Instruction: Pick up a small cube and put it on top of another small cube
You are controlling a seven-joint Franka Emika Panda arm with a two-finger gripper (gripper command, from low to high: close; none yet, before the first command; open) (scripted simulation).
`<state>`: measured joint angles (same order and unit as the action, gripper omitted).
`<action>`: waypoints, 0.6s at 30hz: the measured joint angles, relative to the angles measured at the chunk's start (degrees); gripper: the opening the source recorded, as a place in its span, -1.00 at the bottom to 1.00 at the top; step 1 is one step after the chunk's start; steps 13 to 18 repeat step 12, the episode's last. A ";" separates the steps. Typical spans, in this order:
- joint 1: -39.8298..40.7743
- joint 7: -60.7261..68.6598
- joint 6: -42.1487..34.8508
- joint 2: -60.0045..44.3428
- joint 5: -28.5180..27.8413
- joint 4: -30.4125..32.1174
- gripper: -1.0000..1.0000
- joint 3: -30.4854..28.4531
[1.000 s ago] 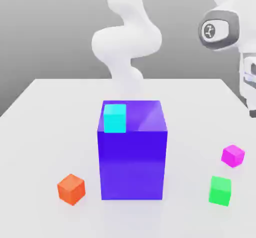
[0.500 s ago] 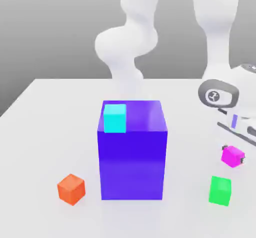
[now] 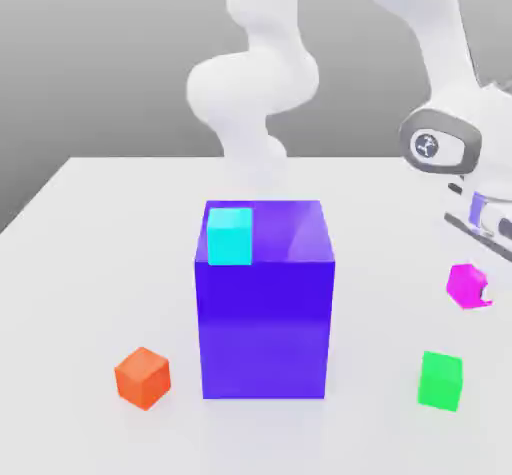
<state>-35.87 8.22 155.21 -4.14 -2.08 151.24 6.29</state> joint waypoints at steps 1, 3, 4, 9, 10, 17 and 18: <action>1.75 -1.35 -1.25 0.45 0.48 -0.83 -1.00 -0.98; 4.97 -3.95 -3.47 1.09 1.41 -2.43 -1.00 -2.61; 5.30 -4.67 -3.01 0.21 1.50 -2.88 -1.00 -2.80; 5.08 -6.30 4.78 -8.43 0.32 -3.72 1.00 -3.49; 5.08 -6.30 4.78 -8.43 0.32 -3.72 1.00 -3.49; 5.08 -6.30 4.78 -8.43 0.32 -3.72 1.00 -3.49; 5.08 -6.30 4.78 -8.43 0.32 -3.72 1.00 -3.49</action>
